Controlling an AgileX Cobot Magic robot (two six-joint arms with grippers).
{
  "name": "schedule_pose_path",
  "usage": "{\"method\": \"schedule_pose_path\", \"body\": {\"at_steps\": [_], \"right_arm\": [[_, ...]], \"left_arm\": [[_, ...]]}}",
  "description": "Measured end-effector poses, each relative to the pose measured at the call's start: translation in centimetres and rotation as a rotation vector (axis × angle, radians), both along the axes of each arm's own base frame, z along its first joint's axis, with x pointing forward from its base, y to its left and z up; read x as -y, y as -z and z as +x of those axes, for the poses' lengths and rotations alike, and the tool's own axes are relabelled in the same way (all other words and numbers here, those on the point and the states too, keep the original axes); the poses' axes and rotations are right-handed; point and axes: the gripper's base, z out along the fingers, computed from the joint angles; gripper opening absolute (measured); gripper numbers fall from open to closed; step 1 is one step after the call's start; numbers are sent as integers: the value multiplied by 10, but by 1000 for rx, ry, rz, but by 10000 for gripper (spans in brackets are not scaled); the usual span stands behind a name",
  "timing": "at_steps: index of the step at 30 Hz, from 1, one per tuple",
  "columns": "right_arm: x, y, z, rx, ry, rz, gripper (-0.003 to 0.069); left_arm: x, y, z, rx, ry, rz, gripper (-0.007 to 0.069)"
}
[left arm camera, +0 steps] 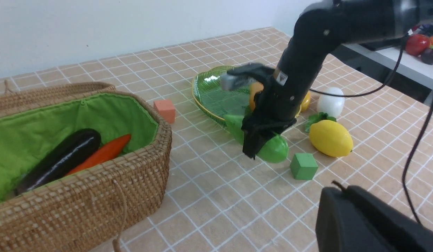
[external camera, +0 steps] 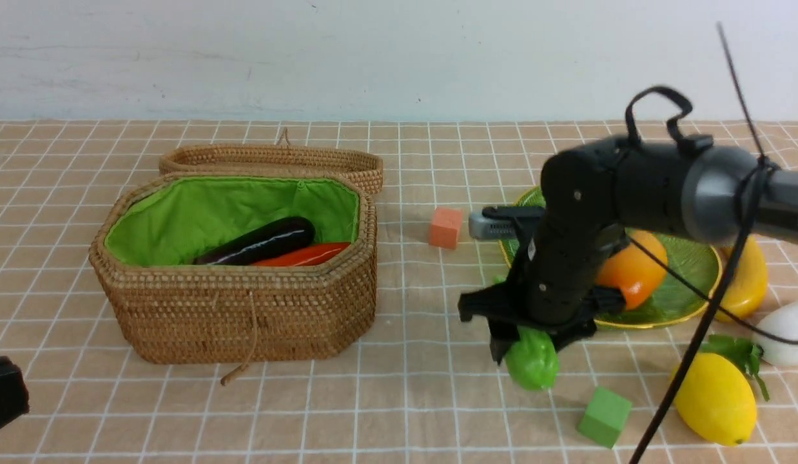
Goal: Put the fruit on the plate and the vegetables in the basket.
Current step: Take a chayote with your right arm and place it on the basket on the left, then use the right arm to grab a lemon and put it into the right plate
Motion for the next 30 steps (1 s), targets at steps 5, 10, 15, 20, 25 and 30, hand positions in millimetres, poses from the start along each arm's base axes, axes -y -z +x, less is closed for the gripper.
{"method": "schedule_pose_path", "body": {"at_steps": [5, 10, 15, 20, 25, 30], "right_arm": [[-40, -91, -1, 355, -281, 151, 422], [-86, -120, 2, 620, -526, 258, 422], [-129, -76, 24, 732, -703, 251, 422], [-142, -32, 39, 708, -722, 218, 580], [-135, -52, 28, 644, -694, 252, 668], [-74, -148, -20, 526, -591, 189, 521]], "left_arm": [[-1, -1, 2, 35, -16, 19, -13], [-1, -1, 2, 31, -20, 10, -13], [-1, -1, 2, 20, -23, -3, -13], [-1, -1, 2, 16, -24, -7, -13], [-1, -1, 2, 11, -26, -13, -13], [-1, -1, 2, 10, -26, -15, -13]]}}
